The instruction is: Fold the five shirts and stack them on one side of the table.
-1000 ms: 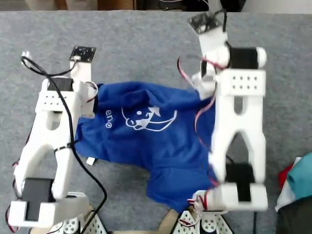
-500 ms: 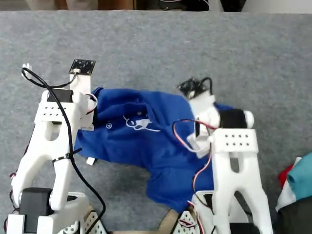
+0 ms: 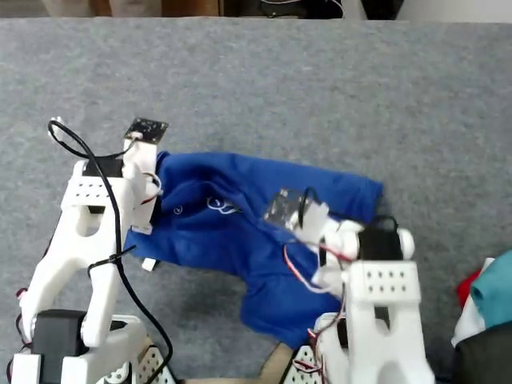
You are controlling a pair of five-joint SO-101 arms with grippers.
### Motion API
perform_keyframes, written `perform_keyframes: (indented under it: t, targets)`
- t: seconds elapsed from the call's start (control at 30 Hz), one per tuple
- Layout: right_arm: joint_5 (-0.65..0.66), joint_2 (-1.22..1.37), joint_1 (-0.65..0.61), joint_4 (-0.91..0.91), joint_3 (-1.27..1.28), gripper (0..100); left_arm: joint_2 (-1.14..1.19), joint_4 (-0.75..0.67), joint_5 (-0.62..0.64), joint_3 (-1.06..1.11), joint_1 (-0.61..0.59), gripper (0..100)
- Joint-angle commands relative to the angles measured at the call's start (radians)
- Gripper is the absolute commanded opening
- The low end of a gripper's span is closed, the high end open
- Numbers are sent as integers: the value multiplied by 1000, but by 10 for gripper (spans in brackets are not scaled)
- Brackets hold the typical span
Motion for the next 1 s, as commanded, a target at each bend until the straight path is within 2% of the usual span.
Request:
perform_keyframes:
  t: [0.0,0.2,0.3,0.73,0.97]
  targets:
    - [101,-163,4,5,71,6,-41,-29,-35,5,-25,19]
    - [201,-357,10,17,120,6,-41,-112,-72,-11,-141,19]
    - [244,-409,12,17,150,6,-39,-97,-92,-26,-167,19]
    - [222,-446,13,15,160,6,-39,43,-149,-107,-249,19]
    - [219,-446,25,14,160,6,-36,52,-149,-112,-253,19]
